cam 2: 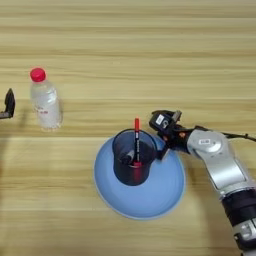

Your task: Move the objects on the table

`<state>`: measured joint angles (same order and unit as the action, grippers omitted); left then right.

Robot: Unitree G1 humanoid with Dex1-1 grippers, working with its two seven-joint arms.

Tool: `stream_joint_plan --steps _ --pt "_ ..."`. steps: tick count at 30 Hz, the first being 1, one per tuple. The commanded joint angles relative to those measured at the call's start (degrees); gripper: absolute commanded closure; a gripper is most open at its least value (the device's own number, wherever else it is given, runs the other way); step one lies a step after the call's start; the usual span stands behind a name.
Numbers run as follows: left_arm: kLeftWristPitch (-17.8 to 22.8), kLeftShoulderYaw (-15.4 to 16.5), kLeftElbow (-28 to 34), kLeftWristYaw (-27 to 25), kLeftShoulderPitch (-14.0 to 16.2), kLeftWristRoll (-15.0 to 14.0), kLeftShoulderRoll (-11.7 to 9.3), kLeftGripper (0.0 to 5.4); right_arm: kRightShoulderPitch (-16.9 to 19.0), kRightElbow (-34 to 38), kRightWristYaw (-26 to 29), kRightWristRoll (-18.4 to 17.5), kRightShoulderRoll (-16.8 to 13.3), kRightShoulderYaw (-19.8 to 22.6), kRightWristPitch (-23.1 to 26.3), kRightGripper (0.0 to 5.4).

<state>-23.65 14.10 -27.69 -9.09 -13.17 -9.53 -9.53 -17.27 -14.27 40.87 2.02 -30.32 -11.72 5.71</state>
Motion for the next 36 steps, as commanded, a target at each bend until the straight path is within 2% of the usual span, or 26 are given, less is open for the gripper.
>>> stream_joint_plan --steps 1,13,22,29,36 --pt "-0.4 -0.3 -0.3 -0.1 -0.5 -0.1 0.2 0.00 -2.0 -2.7 -1.8 1.0 1.5 0.3 0.4 0.03" --pt "-0.5 -0.5 -0.6 -0.2 -0.5 0.0 0.1 0.00 -7.3 -11.7 -6.5 2.1 5.0 1.1 -1.9 0.03" --pt "-0.6 -0.7 -0.8 -0.3 -0.5 0.0 0.1 0.00 -9.1 -14.3 -7.2 2.0 5.7 1.5 -3.1 0.03" --pt "-0.9 -0.8 -1.3 -0.2 -0.7 0.0 0.0 0.00 -8.6 -12.2 -5.2 0.2 5.2 2.5 -2.5 0.03" --pt "-1.3 -0.9 -1.7 -0.4 -0.8 -0.1 -0.2 0.00 -6.2 -4.3 -2.2 -2.3 4.0 4.3 0.0 0.03"
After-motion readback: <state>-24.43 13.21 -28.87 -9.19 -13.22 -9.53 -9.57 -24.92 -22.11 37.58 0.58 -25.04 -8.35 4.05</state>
